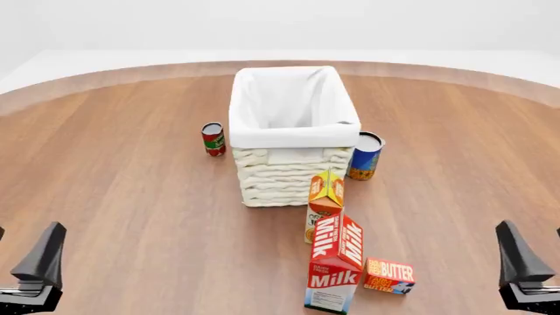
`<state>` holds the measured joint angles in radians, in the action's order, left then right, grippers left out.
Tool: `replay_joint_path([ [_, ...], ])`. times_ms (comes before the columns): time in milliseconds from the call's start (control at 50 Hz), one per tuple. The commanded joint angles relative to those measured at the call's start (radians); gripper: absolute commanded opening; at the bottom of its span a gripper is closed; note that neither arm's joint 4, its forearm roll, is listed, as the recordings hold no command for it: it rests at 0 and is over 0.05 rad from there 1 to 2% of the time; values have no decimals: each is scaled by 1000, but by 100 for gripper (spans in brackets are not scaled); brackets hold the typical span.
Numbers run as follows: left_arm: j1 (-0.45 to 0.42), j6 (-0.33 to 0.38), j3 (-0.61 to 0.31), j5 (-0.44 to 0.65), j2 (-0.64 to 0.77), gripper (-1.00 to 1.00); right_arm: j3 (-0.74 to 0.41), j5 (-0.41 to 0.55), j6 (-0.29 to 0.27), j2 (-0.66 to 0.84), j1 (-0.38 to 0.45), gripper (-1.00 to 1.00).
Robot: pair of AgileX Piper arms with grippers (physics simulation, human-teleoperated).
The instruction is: Pick up the butter and put it in the basket.
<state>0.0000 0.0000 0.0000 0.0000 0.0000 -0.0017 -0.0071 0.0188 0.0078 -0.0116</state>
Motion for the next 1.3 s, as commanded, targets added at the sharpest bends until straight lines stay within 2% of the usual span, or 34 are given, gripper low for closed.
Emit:
replay_joint_path([
  [20, 0, 0, 0, 0, 0, 100, -12, -53, 47, 107, -16, 100],
  [120, 0, 0, 0, 0, 0, 100, -77, -61, 93, 198, -87, 100],
  [140, 0, 0, 0, 0, 0, 100, -101, -57, 125, 232, -100, 100],
  [200, 0, 0, 0, 0, 0, 100, -135, -15, 103, 240, -86, 100],
  [240, 0, 0, 0, 0, 0, 100, -165, 36, 128, 231, -55, 100],
  [280, 0, 0, 0, 0, 0, 100, -202, 83, 125, 226, -16, 100],
  [380, 0, 0, 0, 0, 0, 100, -295, 171, 22, 225, 15, 100],
  [420, 0, 0, 0, 0, 0, 100, -331, 202, 15, 232, 36, 100],
  [480, 0, 0, 0, 0, 0, 100, -406, 257, -40, 249, 58, 100],
  [580, 0, 0, 0, 0, 0, 100, -502, 324, -117, 312, 109, 100],
  [600, 0, 0, 0, 0, 0, 100, -531, 336, -149, 332, 112, 100],
  [660, 0, 0, 0, 0, 0, 100, -595, 371, -184, 399, 123, 100],
  [680, 0, 0, 0, 0, 0, 100, -619, 388, -213, 413, 134, 100],
  [740, 0, 0, 0, 0, 0, 100, -721, 456, -228, 478, 152, 100],
  [760, 0, 0, 0, 0, 0, 100, -722, 457, -228, 478, 152, 100],
  [780, 0, 0, 0, 0, 0, 100, -783, 484, -260, 522, 144, 100],
  [840, 0, 0, 0, 0, 0, 100, -836, 519, -278, 560, 156, 100],
  [900, 0, 0, 0, 0, 0, 100, -889, 557, -323, 603, 174, 100],
  [1000, 0, 0, 0, 0, 0, 100, -948, 599, -430, 644, 200, 100],
  [1020, 0, 0, 0, 0, 0, 100, -961, 609, -444, 656, 201, 100],
  [1040, 0, 0, 0, 0, 0, 100, -981, 621, -433, 669, 200, 100],
  [1080, 0, 0, 0, 0, 0, 100, -1012, 652, -473, 688, 212, 100],
  [1120, 0, 0, 0, 0, 0, 100, -1049, 682, -481, 710, 216, 100],
  [1180, 0, 0, 0, 0, 0, 100, -1094, 713, -549, 733, 219, 100],
  [1220, 0, 0, 0, 0, 0, 100, -1131, 744, -556, 749, 226, 100],
  [1300, 0, 0, 0, 0, 0, 100, -1186, 802, -613, 764, 258, 100],
])
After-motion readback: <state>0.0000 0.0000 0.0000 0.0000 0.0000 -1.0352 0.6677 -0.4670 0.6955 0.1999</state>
